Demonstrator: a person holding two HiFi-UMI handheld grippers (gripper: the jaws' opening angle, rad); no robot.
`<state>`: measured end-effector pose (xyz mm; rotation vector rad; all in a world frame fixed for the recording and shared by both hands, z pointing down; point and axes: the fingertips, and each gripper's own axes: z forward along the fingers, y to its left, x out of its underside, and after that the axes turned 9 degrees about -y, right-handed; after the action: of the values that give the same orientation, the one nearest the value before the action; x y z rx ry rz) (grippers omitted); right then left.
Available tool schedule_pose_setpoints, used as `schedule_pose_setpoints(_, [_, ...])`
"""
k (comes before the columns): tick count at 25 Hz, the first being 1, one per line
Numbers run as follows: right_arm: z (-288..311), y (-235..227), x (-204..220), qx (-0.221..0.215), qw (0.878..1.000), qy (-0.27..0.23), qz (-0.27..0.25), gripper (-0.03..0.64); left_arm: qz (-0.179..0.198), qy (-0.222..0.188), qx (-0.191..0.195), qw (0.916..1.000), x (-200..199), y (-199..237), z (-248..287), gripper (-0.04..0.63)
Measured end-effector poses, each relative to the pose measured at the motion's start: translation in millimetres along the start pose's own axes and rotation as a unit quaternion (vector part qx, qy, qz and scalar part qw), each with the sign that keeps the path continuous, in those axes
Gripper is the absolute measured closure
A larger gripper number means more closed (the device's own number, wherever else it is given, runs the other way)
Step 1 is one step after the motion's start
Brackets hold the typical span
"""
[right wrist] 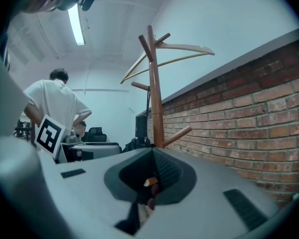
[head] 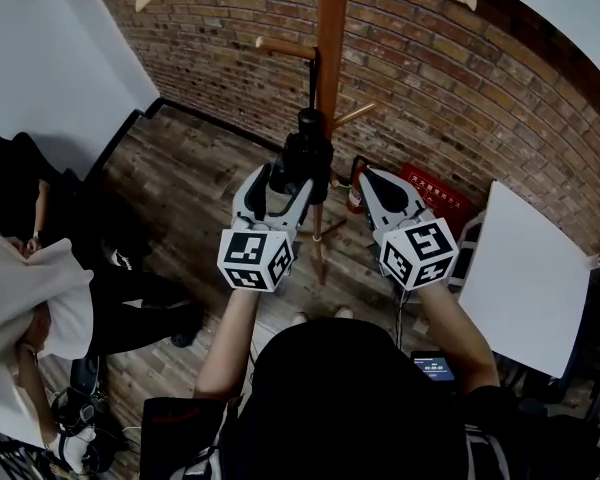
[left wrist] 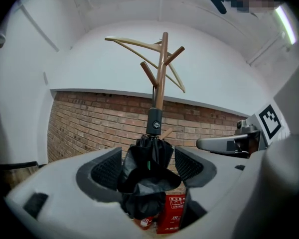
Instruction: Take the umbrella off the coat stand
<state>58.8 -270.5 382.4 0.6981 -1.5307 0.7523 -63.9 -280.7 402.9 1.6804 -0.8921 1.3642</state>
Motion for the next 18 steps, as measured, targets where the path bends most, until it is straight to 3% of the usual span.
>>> schedule_pose_setpoints(4, [1,-1,-1,-0.006,1.000,-0.002,0.001,0.589,-0.004,0.002,-0.005,1.0000,4,0,5,0.198])
schedule_pose_setpoints(9, [4,-3,0,-0.010,1.000,-0.002,-0.001,0.589,-0.029,0.017,0.023,0.9992,19,-9,12,0.117])
schedule_pose_setpoints(18, [7,-8,5,-0.009,1.000,0.000,0.001,0.589,-0.021,0.041,0.023,0.9987,36,-4,22,0.095])
